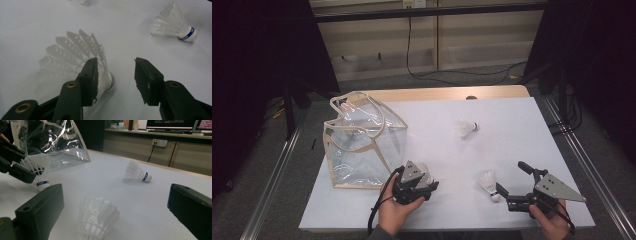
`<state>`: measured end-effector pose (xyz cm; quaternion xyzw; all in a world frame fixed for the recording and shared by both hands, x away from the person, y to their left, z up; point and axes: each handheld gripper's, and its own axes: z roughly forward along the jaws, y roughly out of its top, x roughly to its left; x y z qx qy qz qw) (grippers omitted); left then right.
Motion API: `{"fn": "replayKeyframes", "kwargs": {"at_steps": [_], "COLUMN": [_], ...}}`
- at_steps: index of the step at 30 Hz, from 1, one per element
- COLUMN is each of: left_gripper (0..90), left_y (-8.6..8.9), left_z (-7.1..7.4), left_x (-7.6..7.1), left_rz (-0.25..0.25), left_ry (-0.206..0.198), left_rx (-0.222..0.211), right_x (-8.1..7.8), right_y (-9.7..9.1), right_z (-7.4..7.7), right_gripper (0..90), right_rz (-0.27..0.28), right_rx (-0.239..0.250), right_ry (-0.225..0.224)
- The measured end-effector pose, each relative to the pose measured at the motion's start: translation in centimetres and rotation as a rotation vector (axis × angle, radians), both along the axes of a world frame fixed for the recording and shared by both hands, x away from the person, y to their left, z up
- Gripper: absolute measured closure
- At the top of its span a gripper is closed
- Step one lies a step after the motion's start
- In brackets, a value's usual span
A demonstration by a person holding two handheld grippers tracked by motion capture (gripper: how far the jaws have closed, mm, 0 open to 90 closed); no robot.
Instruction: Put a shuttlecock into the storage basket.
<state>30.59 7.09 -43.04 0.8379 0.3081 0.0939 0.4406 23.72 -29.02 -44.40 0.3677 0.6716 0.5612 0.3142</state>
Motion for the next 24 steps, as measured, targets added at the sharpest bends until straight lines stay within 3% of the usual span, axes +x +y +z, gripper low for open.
{"fn": "replayKeyframes", "kwargs": {"at_steps": [16, 24], "left_gripper": [82.1, 86.3], "left_y": [-0.3, -0.1], "left_z": [0.3, 0.9], "left_x": [0.5, 0.6], "left_rz": [0.050, 0.061], "left_ry": [0.084, 0.125], "left_rx": [0.035, 0.033], "right_x": [-0.2, -0.1], "right_y": [-0.7, -0.6], "right_z": [0.0, 0.0], "right_gripper": [0.3, 0.3], "right_rz": [-0.015, -0.008], "right_rx": [0.010, 0.015], "right_ry": [-0.006, -0.003]}}
